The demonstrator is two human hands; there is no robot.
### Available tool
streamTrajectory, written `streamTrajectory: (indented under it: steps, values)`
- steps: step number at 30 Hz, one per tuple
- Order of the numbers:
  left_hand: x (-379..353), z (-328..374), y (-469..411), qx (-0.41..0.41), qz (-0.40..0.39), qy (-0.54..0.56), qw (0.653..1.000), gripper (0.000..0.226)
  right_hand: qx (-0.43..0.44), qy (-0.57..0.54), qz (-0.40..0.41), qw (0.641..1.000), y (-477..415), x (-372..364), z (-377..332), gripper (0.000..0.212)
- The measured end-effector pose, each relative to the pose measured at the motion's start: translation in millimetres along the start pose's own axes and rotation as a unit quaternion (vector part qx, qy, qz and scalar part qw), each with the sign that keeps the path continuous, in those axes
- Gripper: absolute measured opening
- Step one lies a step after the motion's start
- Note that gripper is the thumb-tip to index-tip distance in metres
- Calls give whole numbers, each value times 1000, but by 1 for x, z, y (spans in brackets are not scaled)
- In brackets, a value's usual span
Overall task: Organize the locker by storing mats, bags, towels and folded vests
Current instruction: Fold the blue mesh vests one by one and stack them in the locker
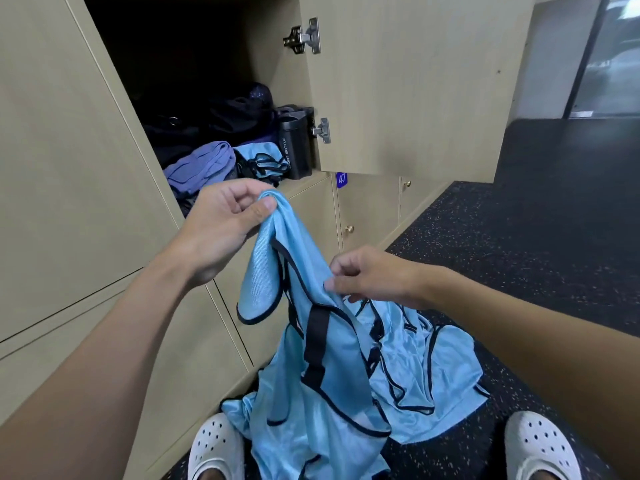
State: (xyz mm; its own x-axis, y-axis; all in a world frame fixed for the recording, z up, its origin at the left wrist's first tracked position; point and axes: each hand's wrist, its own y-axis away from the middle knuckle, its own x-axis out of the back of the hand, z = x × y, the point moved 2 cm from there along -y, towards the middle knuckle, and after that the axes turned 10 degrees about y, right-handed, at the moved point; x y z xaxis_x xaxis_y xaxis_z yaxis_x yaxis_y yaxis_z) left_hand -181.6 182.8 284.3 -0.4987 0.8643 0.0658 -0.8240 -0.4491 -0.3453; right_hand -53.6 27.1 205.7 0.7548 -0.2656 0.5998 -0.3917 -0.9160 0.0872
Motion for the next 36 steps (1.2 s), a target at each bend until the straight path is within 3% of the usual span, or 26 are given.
streamTrajectory:
  steps: [5,8,11,12,20,22,25,27,29,32,36]
  values:
    - [23,-13,-7,29,97,-122,987,42,-3,-19,119,993,-4,9,-14,18]
    - [5,-18,1,69,3,-149,986,28,-5,-74,168,983,-7,16,-22,19]
    - [-22,-24,12,108,-121,-154,975,55,-8,-132,194,972,-10,17,-30,20]
    - [-28,-29,13,106,-135,-157,973,54,-6,-149,199,969,-10,17,-32,20]
    - [-38,-30,8,63,-29,-114,991,5,0,-221,201,954,-1,24,-31,16]
    - [-36,-28,6,50,22,-79,995,10,0,-178,185,966,1,25,-27,18]
    - [-31,-18,2,38,67,-13,997,7,-25,-36,116,992,6,22,-17,46]
    - [-29,-10,1,37,78,25,996,6,-21,-12,62,998,8,15,-12,57]
    - [-27,-4,1,36,79,47,995,7,0,-9,48,999,7,8,-10,53]
    - [-24,-2,0,48,86,61,993,10,25,22,104,994,5,5,-12,25]
    - [-11,-4,-2,63,137,48,987,12,47,98,206,973,6,10,-22,35]
